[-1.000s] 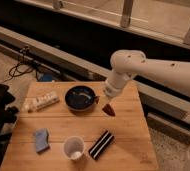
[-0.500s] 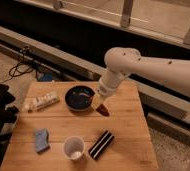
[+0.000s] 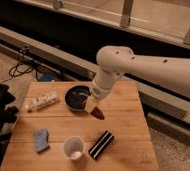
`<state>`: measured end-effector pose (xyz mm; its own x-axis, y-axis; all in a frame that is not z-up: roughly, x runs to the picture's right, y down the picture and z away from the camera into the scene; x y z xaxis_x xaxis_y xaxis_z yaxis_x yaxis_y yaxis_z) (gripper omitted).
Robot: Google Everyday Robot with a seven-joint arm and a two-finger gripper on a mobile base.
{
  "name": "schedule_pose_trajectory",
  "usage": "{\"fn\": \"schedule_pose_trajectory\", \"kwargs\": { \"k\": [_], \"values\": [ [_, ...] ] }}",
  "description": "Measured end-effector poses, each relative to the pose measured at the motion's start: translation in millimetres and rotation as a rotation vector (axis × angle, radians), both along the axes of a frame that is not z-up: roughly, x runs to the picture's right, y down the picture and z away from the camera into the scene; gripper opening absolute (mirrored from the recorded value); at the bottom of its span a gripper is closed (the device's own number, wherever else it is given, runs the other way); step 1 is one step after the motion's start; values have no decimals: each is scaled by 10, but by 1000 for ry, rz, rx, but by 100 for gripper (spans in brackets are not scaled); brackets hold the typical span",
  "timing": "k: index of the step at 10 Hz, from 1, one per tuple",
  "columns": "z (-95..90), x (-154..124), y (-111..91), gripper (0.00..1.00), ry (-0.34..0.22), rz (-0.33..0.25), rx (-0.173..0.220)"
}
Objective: Place the pepper in the ceramic cup
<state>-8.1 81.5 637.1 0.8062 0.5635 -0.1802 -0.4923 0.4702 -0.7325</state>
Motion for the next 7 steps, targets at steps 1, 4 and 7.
{"fn": "schedule_pose_trajectory", "kwargs": {
  "k": [1,4,7],
  "values": [
    [-12,-26,9,0,-5,5,2],
    [-99,-50,44,0,-162,84,22],
    [-156,-241,228,0,-352,157,-22]
  ]
}}
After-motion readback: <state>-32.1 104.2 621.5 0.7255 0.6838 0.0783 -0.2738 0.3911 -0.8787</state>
